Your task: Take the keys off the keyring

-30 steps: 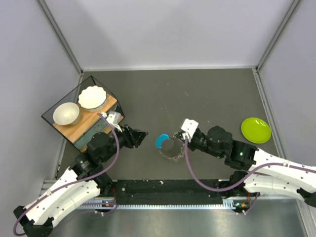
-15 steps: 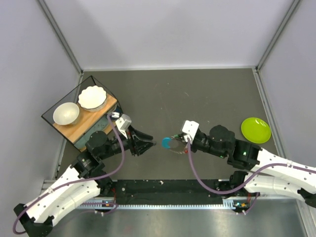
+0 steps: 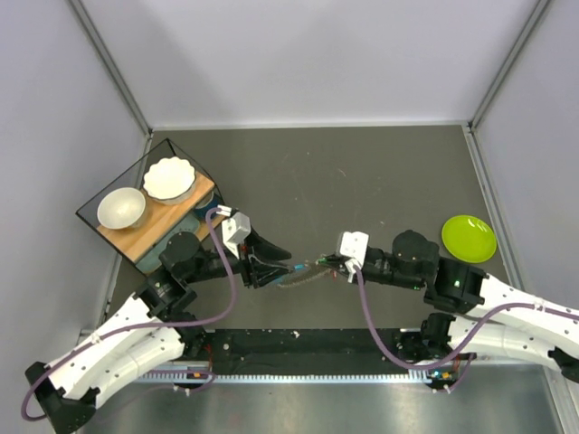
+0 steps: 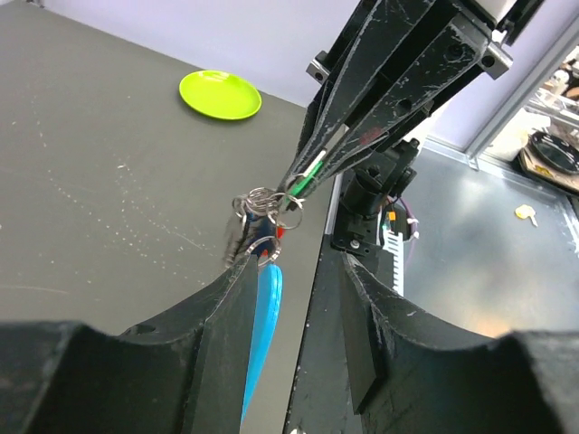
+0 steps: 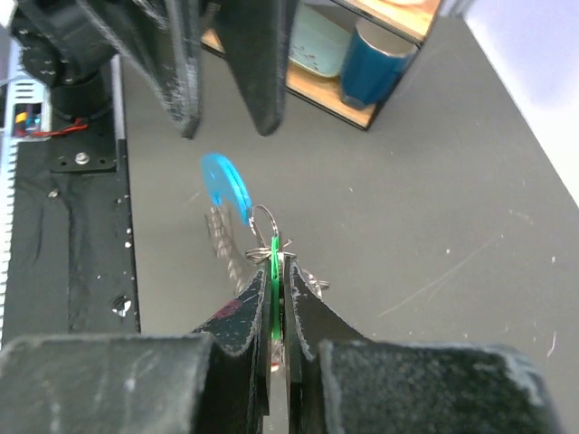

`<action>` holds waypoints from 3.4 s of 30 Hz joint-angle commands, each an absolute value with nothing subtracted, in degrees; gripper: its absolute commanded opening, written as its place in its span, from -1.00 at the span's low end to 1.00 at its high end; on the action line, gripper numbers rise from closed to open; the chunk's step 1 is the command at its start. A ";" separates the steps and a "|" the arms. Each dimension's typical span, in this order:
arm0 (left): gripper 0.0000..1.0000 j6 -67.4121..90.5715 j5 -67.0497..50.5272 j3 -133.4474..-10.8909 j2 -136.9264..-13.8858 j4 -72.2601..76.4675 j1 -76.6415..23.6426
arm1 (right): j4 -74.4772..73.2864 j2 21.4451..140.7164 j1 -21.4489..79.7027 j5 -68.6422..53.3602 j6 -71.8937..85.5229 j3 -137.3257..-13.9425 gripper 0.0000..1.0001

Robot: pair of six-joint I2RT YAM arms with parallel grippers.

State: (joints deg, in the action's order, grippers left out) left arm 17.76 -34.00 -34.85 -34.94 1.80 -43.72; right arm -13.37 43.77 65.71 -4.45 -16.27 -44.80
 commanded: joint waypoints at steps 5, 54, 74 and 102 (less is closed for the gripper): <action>-0.07 14.94 -41.83 -38.41 -37.18 6.42 -43.95 | -8.17 38.32 65.74 -20.04 -27.77 -44.04 -1.00; -0.21 11.70 -22.24 -36.74 -40.96 8.52 -58.44 | -17.84 42.27 65.74 -2.49 -16.27 -53.70 -1.00; -0.19 8.00 -17.05 -31.91 -43.68 18.01 -59.06 | -31.46 52.20 65.83 0.26 3.60 -63.01 -1.00; -0.21 3.43 -19.60 -31.82 -45.09 15.47 -59.06 | -31.55 50.71 65.74 -8.35 5.71 -63.98 -1.00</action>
State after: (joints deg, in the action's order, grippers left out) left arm 4.34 -19.22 -31.27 -44.80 14.96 -58.92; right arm -34.37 52.18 65.73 -6.79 4.29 -60.12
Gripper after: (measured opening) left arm 0.400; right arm 0.023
